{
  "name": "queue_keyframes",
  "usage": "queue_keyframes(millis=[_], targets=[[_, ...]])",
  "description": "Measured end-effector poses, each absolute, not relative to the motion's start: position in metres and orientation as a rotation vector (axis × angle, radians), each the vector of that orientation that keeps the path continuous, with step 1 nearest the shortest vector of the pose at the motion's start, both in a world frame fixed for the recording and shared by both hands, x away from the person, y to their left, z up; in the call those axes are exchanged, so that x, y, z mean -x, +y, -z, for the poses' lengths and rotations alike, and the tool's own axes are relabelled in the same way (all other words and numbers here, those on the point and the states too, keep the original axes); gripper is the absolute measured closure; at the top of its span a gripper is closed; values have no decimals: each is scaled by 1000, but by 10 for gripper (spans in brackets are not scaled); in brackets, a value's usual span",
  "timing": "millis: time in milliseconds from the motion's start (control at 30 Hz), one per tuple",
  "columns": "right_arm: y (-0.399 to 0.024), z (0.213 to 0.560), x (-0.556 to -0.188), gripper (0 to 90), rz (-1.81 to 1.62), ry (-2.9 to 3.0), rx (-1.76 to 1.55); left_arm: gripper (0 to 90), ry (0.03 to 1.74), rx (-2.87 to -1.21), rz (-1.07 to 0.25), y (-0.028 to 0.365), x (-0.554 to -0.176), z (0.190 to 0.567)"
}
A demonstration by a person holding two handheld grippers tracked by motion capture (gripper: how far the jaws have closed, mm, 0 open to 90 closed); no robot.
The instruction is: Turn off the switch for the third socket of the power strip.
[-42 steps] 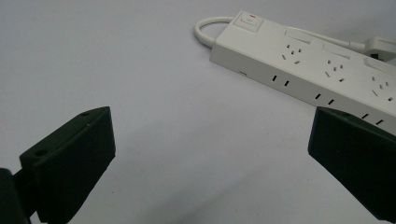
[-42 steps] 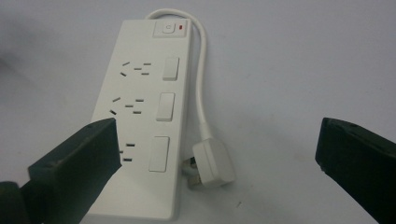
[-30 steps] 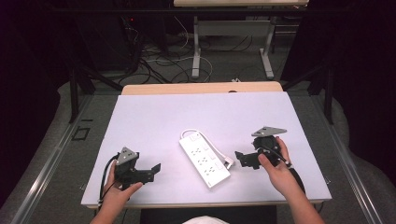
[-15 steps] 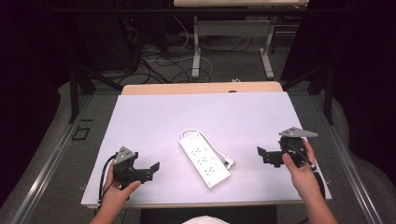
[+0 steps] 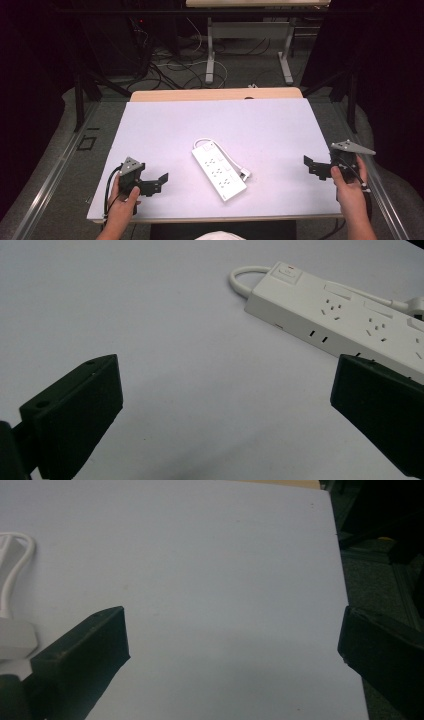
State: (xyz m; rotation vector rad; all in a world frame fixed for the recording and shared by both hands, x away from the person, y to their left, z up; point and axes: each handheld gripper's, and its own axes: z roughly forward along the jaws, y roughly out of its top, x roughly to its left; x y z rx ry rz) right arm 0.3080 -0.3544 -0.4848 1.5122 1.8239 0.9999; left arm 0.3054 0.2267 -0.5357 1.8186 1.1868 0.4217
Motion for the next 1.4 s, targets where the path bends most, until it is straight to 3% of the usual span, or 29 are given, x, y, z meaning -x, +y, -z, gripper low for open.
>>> queue_keyframes(millis=[1400], targets=[[-469,541,-285,0,-946,1416,-1657,2,1192,-1835,-391,231,-306,534]])
